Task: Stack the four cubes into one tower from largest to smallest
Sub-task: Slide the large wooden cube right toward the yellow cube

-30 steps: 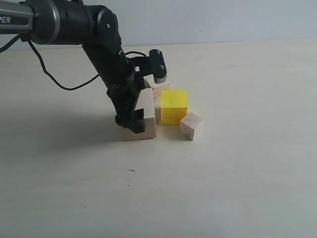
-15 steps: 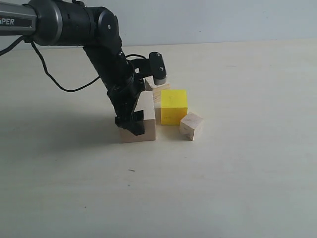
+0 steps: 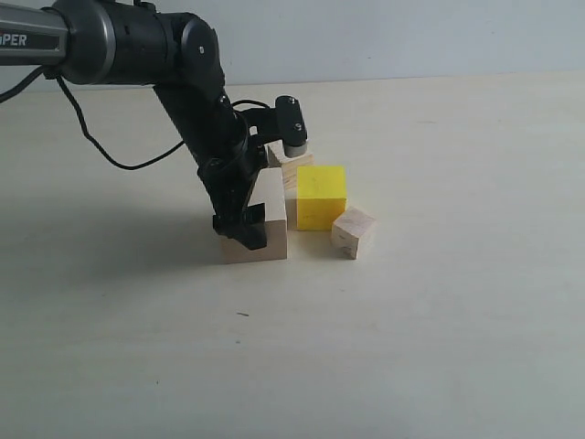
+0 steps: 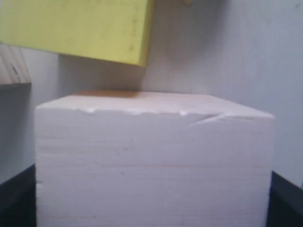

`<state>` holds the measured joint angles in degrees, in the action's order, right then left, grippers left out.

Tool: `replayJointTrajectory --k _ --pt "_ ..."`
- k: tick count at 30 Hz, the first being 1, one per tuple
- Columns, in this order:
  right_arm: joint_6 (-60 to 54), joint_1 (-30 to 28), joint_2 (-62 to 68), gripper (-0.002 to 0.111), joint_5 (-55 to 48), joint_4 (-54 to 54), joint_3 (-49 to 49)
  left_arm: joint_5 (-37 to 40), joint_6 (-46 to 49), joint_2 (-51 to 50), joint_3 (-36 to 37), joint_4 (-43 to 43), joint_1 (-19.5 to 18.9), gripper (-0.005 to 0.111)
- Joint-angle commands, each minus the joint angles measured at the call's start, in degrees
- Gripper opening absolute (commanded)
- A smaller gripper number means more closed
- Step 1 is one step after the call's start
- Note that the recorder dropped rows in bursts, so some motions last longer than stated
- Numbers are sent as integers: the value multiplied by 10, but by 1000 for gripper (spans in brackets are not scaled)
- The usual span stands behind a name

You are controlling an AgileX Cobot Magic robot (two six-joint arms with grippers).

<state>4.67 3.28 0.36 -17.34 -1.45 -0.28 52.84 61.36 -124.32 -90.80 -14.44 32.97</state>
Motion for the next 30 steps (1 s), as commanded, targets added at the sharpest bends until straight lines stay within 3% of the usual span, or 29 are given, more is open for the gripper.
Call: replayJointTrajectory --k 1,3,5,7,9,11,17,30 --pt "0 1 -4 0 8 0 3 8 3 -12 2 4 1 0" --pt "0 1 -4 0 8 0 3 9 3 -12 2 4 1 5" --pt "0 1 -4 0 8 0 3 9 3 -12 2 4 1 20" --pt "0 1 -4 0 8 0 3 5 -1 -12 2 4 1 43" --pt "0 1 -4 0 8 0 3 -10 -12 -12 2 4 1 75" --pt "0 1 -4 0 8 0 3 -19 -12 -12 2 3 1 90" --pt "0 1 -4 0 8 0 3 -22 -25 -12 2 2 1 100" --pt "0 1 -4 0 8 0 3 -22 -32 -12 2 2 1 100"
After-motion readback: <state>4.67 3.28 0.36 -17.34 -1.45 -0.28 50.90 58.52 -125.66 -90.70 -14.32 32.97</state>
